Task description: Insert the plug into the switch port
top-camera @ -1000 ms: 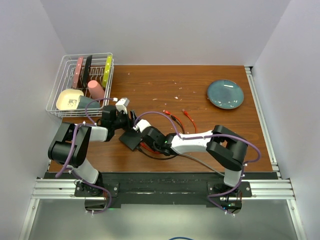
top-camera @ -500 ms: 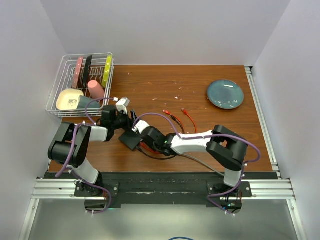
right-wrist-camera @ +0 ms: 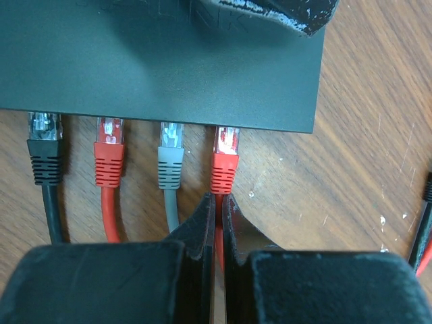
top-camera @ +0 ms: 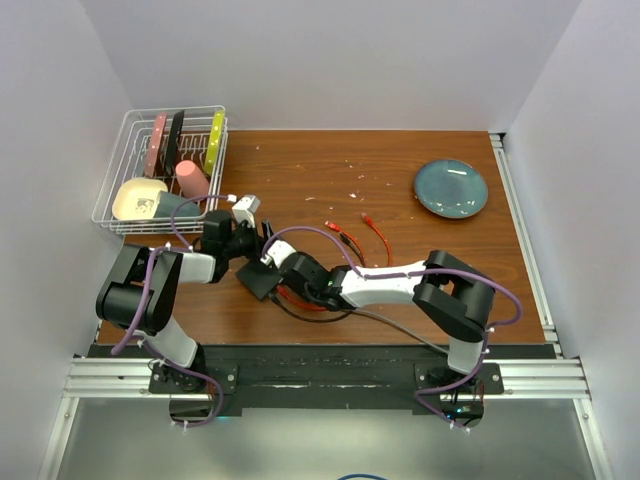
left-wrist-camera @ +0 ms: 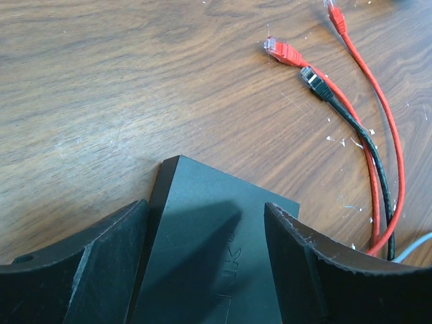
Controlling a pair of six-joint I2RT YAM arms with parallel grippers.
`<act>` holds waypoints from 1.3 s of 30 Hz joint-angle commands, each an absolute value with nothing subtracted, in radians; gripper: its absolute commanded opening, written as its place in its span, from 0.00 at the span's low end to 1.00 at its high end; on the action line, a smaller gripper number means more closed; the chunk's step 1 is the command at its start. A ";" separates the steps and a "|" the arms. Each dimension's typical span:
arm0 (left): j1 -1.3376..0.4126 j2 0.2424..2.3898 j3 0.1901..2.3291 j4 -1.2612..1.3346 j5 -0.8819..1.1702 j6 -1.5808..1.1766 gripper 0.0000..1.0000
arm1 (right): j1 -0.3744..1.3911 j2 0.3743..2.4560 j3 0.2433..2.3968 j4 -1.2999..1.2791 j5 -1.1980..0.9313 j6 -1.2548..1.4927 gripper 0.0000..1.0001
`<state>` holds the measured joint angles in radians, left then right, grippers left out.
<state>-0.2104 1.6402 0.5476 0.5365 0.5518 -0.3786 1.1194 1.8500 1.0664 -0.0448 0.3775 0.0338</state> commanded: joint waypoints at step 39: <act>-0.222 1.689 0.580 0.442 0.663 -0.373 0.36 | 1.124 1.928 1.264 0.084 0.445 0.173 0.00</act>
<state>-0.1959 1.6669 0.5739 0.5030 0.5056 -0.3553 1.1259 1.9228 1.1625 -0.1207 0.4332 0.1570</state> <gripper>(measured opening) 0.496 0.025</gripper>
